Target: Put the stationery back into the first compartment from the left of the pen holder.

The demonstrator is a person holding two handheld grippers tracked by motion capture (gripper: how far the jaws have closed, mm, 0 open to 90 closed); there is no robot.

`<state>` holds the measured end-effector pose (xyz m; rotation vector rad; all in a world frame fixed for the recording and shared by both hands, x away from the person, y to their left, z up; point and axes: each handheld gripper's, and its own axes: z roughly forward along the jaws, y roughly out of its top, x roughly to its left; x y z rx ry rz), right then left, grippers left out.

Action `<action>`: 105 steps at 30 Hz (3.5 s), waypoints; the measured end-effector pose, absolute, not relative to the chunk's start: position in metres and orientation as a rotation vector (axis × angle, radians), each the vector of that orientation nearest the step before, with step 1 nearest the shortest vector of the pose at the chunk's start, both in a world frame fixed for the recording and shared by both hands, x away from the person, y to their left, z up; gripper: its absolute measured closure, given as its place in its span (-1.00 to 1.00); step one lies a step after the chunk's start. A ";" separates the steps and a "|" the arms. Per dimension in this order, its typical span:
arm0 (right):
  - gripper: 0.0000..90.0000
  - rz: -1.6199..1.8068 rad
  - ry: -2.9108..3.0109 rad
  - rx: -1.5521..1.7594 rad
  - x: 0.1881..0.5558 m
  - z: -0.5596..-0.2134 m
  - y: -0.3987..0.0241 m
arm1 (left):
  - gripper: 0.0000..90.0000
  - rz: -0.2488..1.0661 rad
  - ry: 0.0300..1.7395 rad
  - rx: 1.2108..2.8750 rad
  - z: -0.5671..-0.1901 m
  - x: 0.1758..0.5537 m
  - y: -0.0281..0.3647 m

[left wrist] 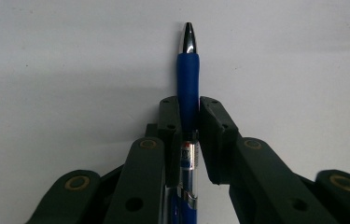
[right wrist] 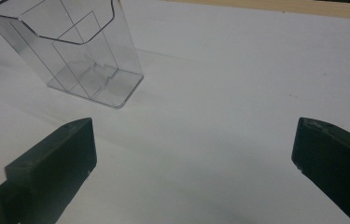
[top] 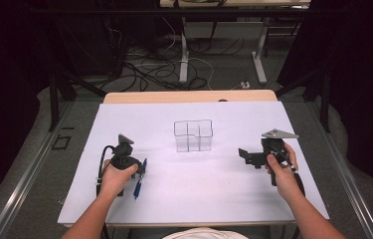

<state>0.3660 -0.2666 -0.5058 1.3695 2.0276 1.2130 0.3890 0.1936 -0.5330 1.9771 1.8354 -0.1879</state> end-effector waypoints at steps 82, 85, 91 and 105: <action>-1.00 1.203 2.031 1.386 0.367 -0.510 -0.269 | 0.77 0.397 1.285 1.547 -0.402 0.404 0.150; -1.00 1.204 2.030 1.389 0.367 -0.510 -0.269 | 0.76 0.392 1.271 1.549 -0.401 0.407 0.141; -1.00 1.204 2.031 1.389 0.367 -0.510 -0.269 | 0.76 0.390 1.252 1.559 -0.403 0.412 0.128; -1.00 1.204 2.043 1.385 0.367 -0.512 -0.268 | 0.77 0.383 1.251 1.571 -0.413 0.429 0.105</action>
